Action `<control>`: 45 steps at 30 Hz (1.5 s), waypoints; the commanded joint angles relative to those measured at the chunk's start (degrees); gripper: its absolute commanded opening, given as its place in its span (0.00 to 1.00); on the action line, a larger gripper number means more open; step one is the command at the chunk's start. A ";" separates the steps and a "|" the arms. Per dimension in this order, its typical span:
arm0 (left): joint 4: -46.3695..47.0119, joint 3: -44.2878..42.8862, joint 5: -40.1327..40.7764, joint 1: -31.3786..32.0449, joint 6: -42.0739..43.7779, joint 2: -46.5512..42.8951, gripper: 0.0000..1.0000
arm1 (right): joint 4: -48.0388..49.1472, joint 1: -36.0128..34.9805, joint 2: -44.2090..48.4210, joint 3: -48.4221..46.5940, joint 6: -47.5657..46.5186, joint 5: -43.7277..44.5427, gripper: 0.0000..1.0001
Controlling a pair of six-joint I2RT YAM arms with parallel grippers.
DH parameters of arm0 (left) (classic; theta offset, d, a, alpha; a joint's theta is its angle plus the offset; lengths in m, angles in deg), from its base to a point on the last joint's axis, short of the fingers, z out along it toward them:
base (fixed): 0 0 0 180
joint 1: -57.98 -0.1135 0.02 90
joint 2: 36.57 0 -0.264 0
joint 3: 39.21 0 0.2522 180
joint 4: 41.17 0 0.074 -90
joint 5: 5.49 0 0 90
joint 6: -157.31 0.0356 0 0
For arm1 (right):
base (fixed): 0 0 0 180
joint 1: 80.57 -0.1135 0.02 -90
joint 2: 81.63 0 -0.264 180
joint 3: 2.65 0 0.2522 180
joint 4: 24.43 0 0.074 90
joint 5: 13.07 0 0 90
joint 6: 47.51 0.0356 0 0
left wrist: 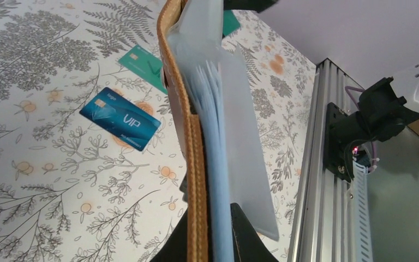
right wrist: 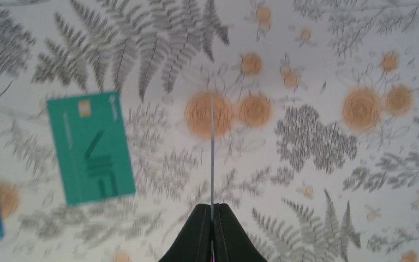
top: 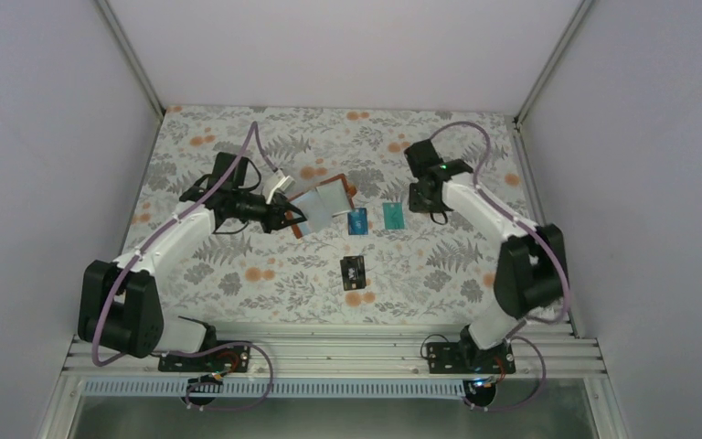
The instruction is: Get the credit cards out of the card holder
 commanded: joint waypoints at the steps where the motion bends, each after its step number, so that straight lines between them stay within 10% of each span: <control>1: 1.48 0.41 0.71 -0.58 -0.86 -2.16 0.02 | -3.31 -2.02 -11.13 -6.68 2.61 11.05 0.04; 18: 1.55 0.83 -0.54 -1.10 -0.67 -1.72 0.02 | -7.67 -11.14 -33.63 -19.79 4.72 16.58 0.04; 41: 1.55 1.05 -1.14 -1.29 -0.55 -1.68 0.02 | -2.68 -12.98 -32.80 -20.59 4.75 7.41 0.04; 45: 1.63 1.08 -1.31 -1.24 -0.66 -1.53 0.02 | -1.83 -13.00 -31.91 -19.85 4.18 5.53 0.30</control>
